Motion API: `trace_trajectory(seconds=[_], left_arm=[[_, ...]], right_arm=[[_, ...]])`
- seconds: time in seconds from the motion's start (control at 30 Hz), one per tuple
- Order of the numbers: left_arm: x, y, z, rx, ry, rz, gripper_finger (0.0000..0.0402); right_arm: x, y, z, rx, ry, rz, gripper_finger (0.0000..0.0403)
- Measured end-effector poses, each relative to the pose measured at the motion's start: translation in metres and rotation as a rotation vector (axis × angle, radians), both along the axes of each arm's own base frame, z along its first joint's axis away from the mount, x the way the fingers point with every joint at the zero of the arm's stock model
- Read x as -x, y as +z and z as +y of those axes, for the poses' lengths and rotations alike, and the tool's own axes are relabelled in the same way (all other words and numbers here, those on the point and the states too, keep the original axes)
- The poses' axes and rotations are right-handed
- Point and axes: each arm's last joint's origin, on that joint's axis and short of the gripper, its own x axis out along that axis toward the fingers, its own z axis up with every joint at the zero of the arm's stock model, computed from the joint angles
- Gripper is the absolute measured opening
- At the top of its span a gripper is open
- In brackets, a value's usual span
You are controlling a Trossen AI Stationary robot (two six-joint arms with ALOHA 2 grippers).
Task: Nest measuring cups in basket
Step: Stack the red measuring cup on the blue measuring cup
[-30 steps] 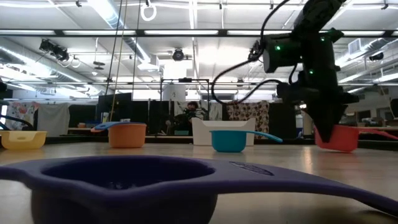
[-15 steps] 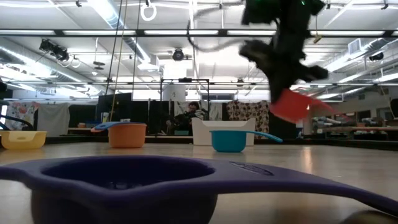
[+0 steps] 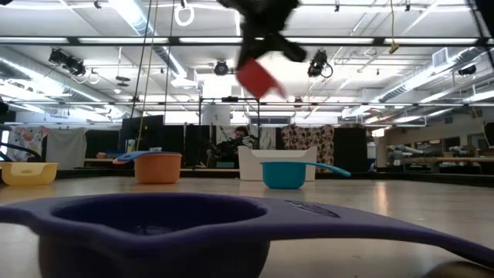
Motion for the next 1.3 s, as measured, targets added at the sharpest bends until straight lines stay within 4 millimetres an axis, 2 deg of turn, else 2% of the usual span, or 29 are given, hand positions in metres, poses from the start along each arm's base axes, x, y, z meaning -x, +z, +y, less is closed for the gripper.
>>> trace_trajectory(seconds=[0.13, 0.27, 0.33, 0.43, 0.63, 0.77, 0.93, 1.1, 1.3], left_arm=[[0.001, -0.003, 0.0, 0.023, 0.003, 0.027, 0.0057], [0.002, -0.005, -0.001, 0.032, 0.003, 0.047, 0.0057], [0.001, -0.005, -0.001, 0.032, 0.003, 0.046, 0.0057], [0.001, -0.005, -0.001, 0.033, 0.0, 0.046, 0.0057], [0.001, -0.005, -0.001, 0.032, 0.001, 0.045, 0.0057], [0.002, -0.004, -0.001, 0.037, -0.001, 0.043, 0.0057], [0.0, -0.002, -0.001, 0.092, 0.016, 0.012, 0.0057], [-0.001, -0.002, 0.002, 0.102, 0.102, 0.012, 0.0057], [-0.028, -0.023, 0.016, 0.29, 0.194, 0.047, 0.0057]], right_arm=[[-0.042, 0.017, -0.007, 0.059, 0.088, -0.089, 0.0025], [-0.075, 0.025, -0.012, 0.09, 0.165, -0.171, 0.0025], [-0.089, 0.017, -0.015, 0.099, 0.186, -0.21, 0.0025], [-0.098, -0.002, -0.021, 0.039, 0.206, -0.244, 0.0025], [-0.103, -0.033, -0.028, 0.026, 0.21, -0.116, 0.0025], [-0.105, -0.039, -0.029, 0.021, 0.219, -0.102, 0.0025], [-0.106, -0.04, -0.027, 0.054, 0.273, -0.093, 0.0025], [-0.102, -0.028, -0.021, 0.1, 0.334, -0.105, 0.0025], [-0.093, -0.013, -0.016, 0.157, 0.399, -0.093, 0.0025]])
